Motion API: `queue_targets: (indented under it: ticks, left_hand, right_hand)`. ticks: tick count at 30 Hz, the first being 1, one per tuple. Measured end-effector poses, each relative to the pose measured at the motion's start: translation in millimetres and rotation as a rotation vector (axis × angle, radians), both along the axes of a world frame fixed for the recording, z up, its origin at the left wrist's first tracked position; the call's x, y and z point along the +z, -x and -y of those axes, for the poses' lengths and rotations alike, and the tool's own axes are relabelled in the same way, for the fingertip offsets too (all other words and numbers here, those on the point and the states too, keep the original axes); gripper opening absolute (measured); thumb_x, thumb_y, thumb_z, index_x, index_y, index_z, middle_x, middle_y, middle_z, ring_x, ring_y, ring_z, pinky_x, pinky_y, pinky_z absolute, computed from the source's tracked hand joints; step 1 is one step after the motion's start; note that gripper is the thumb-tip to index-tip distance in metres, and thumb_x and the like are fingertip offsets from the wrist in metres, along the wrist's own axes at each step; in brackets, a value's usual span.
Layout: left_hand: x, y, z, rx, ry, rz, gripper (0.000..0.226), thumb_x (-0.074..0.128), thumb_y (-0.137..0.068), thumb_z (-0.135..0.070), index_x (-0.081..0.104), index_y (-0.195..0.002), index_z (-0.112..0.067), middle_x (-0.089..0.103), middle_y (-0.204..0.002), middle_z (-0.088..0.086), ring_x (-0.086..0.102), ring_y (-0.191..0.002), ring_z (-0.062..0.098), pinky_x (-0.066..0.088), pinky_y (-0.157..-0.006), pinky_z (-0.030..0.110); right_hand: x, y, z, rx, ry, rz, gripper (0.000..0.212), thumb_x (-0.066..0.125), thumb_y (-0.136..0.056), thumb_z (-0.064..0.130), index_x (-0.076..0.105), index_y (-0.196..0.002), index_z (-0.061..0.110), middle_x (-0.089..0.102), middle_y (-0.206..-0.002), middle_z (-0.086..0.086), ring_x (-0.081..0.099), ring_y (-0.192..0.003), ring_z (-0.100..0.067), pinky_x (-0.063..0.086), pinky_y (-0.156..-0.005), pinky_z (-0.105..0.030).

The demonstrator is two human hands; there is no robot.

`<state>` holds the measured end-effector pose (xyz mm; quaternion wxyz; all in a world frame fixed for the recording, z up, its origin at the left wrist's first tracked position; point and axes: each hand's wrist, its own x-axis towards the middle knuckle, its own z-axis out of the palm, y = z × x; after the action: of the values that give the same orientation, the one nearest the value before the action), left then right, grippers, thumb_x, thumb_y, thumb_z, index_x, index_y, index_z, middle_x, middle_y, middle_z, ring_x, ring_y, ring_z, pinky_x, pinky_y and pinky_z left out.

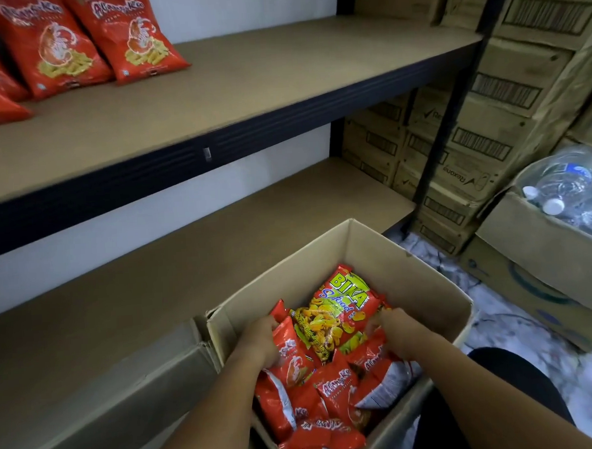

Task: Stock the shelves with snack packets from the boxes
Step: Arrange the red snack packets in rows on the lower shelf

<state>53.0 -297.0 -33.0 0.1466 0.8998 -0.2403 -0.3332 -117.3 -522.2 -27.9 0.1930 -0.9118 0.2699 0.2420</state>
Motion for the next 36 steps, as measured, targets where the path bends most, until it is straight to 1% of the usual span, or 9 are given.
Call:
queue_targets:
  ticks: [3, 6, 12, 15, 18, 23, 26, 29, 36]
  left_hand:
    - [5, -3, 2, 0.040, 0.172, -0.066, 0.058, 0.090, -0.064, -0.004, 0.062, -0.110, -0.026, 0.068, -0.110, 0.003, 0.066, -0.094, 0.017, 0.058, -0.076, 0.030]
    - [16, -2, 5, 0.066, 0.362, -0.036, 0.058, 0.092, -0.060, -0.006, 0.067, -0.108, -0.025, 0.069, -0.098, -0.002, 0.065, -0.083, 0.006, 0.049, -0.062, 0.015]
    - [72, -3, 8, 0.106, 0.723, 0.022, 0.057, 0.096, -0.055, -0.036, 0.057, -0.097, -0.033, 0.069, -0.102, -0.014, 0.065, -0.095, 0.001, 0.054, -0.076, 0.029]
    - [120, -4, 3, 0.093, 0.847, 0.104, 0.048, 0.094, -0.061, -0.033, 0.058, -0.092, -0.028, 0.070, -0.100, -0.012, 0.069, -0.089, 0.007, 0.059, -0.065, 0.033]
    - [169, -5, -5, 0.067, 0.973, 0.164, 0.037, 0.091, -0.069, -0.027, 0.063, -0.093, -0.024, 0.066, -0.106, -0.009, 0.067, -0.099, 0.011, 0.062, -0.071, 0.042]
    - [251, -1, -24, 0.127, 1.171, 0.197, 0.025, 0.083, -0.078, -0.022, 0.065, -0.095, -0.027, 0.066, -0.110, -0.010, 0.067, -0.103, 0.009, 0.063, -0.073, 0.038]
    - [293, 0, -39, 0.173, 1.261, 0.221, 0.024, 0.082, -0.078, -0.015, 0.066, -0.094, -0.024, 0.070, -0.106, -0.013, 0.070, -0.097, 0.005, 0.062, -0.068, 0.035]
    - [328, -5, -59, 0.194, 1.331, 0.249, 0.026, 0.082, -0.076, -0.013, 0.066, -0.095, -0.022, 0.072, -0.103, -0.015, 0.071, -0.094, 0.006, 0.059, -0.064, 0.026]
    - [378, -46, -98, 0.296, 1.390, 0.426, 0.027, 0.082, -0.077, -0.014, 0.067, -0.099, -0.019, 0.073, -0.106, -0.007, 0.072, -0.095, 0.011, 0.061, -0.069, 0.029]
  right_hand:
    - [0, 1, 7, -0.055, -0.014, 0.123, 0.037, 0.077, -0.076, 0.011, 0.071, -0.105, 0.033, 0.068, -0.117, -0.002, 0.067, -0.100, -0.017, 0.053, -0.093, -0.028]
    - [19, 1, 17, -0.046, -0.030, 0.257, 0.037, 0.074, -0.076, 0.013, 0.071, -0.106, 0.035, 0.071, -0.109, 0.005, 0.068, -0.097, -0.012, 0.053, -0.090, -0.024]
    - [92, -1, 18, -0.150, -0.244, 0.549, 0.034, 0.070, -0.088, 0.017, 0.067, -0.116, 0.037, 0.070, -0.109, 0.009, 0.069, -0.097, -0.009, 0.059, -0.081, -0.029]
    - [136, -7, 10, -0.235, -0.443, 0.722, 0.035, 0.067, -0.092, 0.010, 0.065, -0.121, 0.030, 0.066, -0.114, 0.001, 0.071, -0.091, -0.009, 0.059, -0.068, -0.024]
    - [180, -13, 4, -0.148, -0.465, 0.842, 0.036, 0.067, -0.091, 0.024, 0.063, -0.124, 0.036, 0.065, -0.118, 0.004, 0.069, -0.098, -0.008, 0.060, -0.071, -0.027]
    - [241, -28, -15, -0.104, -0.600, 1.063, 0.036, 0.064, -0.089, 0.026, 0.065, -0.123, 0.036, 0.069, -0.116, 0.003, 0.070, -0.102, -0.019, 0.061, -0.076, -0.039]
    - [269, -43, -28, -0.075, -0.676, 1.183, 0.035, 0.063, -0.091, 0.020, 0.066, -0.123, 0.033, 0.070, -0.114, 0.000, 0.071, -0.099, -0.023, 0.060, -0.073, -0.034]
    - [296, -62, -43, 0.001, -0.665, 1.269, 0.035, 0.063, -0.090, 0.020, 0.067, -0.123, 0.032, 0.069, -0.113, 0.001, 0.071, -0.098, -0.021, 0.059, -0.072, -0.031]
    - [350, -129, -83, 0.094, -0.660, 1.349, 0.037, 0.061, -0.090, 0.036, 0.061, -0.127, 0.040, 0.065, -0.114, 0.011, 0.070, -0.097, -0.010, 0.060, -0.069, -0.029]
